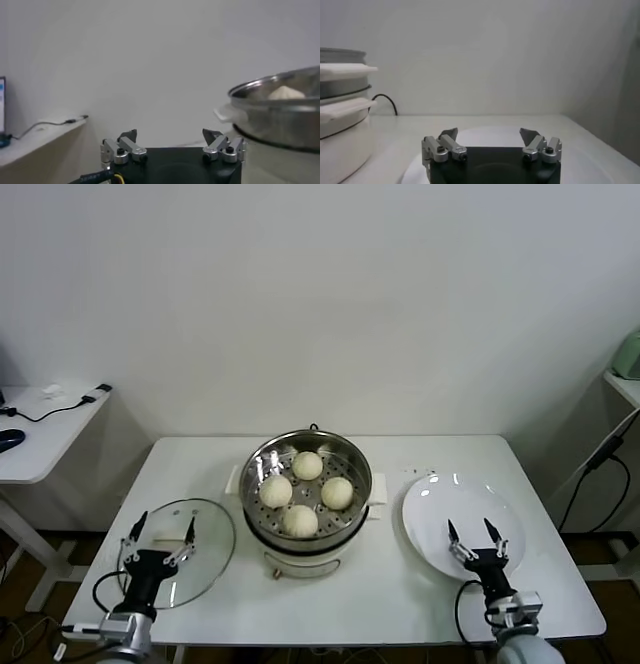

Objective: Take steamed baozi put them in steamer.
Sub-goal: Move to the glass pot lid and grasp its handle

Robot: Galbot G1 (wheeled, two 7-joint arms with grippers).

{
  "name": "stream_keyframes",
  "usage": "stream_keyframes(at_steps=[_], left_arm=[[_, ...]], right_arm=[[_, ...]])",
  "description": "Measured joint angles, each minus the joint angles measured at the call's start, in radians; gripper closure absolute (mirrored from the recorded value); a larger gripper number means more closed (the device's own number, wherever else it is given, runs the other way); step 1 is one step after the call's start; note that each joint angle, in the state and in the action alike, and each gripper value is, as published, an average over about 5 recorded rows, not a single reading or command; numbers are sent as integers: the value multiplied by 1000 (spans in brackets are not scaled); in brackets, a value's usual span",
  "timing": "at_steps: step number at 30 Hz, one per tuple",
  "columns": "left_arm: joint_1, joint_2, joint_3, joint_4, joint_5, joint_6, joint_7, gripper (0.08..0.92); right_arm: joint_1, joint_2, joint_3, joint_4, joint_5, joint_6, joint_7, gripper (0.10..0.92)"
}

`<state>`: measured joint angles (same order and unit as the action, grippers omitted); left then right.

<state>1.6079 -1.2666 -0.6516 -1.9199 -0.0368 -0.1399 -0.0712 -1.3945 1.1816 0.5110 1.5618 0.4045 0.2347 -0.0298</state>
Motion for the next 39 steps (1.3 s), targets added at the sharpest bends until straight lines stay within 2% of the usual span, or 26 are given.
stream_keyframes(at_steps=[9,20,29,39], left_arm=[[16,17,-29,85,423,-34,-112,177],[-9,7,-11,220,989,47,-271,177],[-77,-3,11,322,1178,90,-328,177],[-162,1,25,428,1268,127,-348,177]], right_arm=[[-44,41,19,22,-48,5,8,203],[-47,66,40,34,-80,-1,16,202],[-43,82,47,51,-100,-13,19,203],[-44,98,56,62,-110,-19,25,202]])
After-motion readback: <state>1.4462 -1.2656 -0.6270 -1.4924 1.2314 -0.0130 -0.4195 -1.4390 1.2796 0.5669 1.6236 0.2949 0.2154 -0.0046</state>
